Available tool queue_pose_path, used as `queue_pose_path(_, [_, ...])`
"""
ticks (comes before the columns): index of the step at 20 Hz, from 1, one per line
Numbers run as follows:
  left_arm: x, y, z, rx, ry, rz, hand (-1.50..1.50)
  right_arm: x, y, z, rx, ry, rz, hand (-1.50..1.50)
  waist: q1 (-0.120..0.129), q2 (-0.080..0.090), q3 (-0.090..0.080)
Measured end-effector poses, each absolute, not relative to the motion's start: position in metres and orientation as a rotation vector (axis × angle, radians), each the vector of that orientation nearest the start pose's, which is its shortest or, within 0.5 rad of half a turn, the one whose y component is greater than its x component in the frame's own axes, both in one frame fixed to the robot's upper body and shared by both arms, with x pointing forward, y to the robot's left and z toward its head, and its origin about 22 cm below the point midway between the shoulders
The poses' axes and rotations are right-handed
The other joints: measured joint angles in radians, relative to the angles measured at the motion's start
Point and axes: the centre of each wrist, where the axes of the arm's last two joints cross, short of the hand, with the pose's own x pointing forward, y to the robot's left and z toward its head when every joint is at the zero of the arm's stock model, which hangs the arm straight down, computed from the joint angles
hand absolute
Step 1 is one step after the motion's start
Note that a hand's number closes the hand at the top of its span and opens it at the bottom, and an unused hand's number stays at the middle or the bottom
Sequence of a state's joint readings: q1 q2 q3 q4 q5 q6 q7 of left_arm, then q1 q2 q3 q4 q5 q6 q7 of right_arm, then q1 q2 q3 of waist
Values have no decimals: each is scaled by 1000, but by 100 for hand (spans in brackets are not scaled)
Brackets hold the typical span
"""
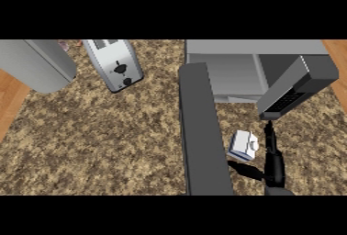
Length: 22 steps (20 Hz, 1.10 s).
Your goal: Pick up the milk, place it into the microwave and close the microwave
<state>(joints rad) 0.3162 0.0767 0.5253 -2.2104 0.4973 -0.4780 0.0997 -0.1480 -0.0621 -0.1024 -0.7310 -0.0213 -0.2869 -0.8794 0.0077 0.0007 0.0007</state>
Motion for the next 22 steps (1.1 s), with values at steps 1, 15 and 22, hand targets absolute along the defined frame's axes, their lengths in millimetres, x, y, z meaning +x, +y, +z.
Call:
queue_pose_path(1, [111, 352, 115, -21, -1959, 5, -150, 228, -256, -150, -405, -1725, -10, 150, 1, 0, 0])
queue_pose_path(15, [107, 366, 109, -26, -1957, 2, -150, 254, -252, -153, -337, -1838, 78, 150, 2, -1, -2])
queue_pose_path(22, [109, 364, 111, -31, -1960, -4, -150, 278, -290, -132, -216, -1879, 154, 150, 10, 3, 1])
